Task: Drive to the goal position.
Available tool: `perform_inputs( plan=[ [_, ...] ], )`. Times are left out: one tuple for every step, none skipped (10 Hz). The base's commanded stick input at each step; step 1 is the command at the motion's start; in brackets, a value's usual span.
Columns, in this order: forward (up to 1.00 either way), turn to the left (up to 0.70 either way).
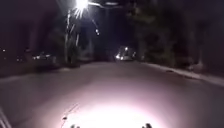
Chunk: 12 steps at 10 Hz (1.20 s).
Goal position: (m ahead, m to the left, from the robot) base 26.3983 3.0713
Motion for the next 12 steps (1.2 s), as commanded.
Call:
perform_inputs(
  plan=[
    [0.85, -0.13],
    [0.85, -0.34],
    [0.85, -0.34],
    [0.85, -0.34],
    [0.85, -0.34],
    [0.85, -0.34],
    [0.85, -0.14],
    [0.85, 0.0],
    [0.85, 0.0],
    [0.85, 0.0],
    [0.85, 0.0],
    [0.85, 0.0]
  ],
)
